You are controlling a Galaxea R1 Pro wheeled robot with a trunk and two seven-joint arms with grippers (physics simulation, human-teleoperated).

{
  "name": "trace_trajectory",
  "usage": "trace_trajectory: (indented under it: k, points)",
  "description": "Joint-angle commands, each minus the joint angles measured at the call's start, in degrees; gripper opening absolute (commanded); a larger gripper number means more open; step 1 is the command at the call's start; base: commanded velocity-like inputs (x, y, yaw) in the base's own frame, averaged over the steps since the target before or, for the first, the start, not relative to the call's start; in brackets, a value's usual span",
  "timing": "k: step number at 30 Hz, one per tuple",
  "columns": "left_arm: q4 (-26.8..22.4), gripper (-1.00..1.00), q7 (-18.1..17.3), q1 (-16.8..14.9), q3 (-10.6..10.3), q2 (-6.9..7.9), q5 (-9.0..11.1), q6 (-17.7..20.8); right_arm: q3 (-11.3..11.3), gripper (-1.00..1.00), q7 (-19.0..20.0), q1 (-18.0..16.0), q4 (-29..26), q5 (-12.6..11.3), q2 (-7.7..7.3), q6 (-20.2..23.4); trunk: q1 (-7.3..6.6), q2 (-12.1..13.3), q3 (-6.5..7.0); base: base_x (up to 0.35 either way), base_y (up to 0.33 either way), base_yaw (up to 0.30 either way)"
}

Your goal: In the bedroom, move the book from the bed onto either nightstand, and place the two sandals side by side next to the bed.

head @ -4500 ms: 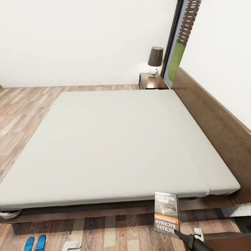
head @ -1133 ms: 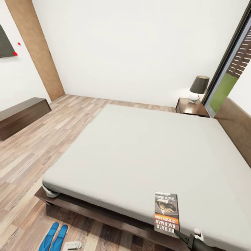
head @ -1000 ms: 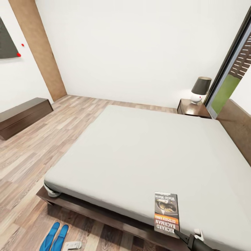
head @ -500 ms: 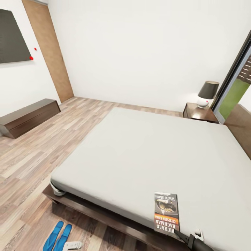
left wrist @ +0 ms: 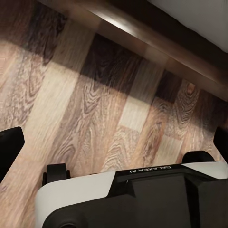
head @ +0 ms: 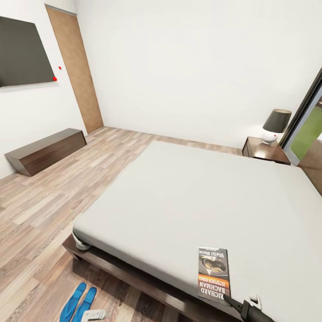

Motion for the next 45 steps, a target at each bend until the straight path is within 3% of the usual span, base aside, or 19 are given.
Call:
trace_trajectory:
  k: [1,33,45]
  points:
    - [0.1,1.00,-0.4,-0.1,0.3,0.01,0.3,0.0,0.1,-1.00,0.2,0.0,0.0,-0.3,-0.02,0.6,0.01,-0.1,0.03,0.000,0.000,0.124]
    - [0.1,1.00,-0.4,-0.1,0.3,0.00,0.3,0.0,0.1,-1.00,0.2,0.0,0.0,-0.3,-0.02,0.6,0.01,-0.1,2.88,0.000,0.000,0.124]
    - [0.1,1.00,-0.4,-0.1,0.3,0.00,0.3,0.0,0.1,-1.00,0.2,0.0,0.0,-0.3,-0.02,0.6,0.01,-0.1,3.02,0.000,0.000,0.042]
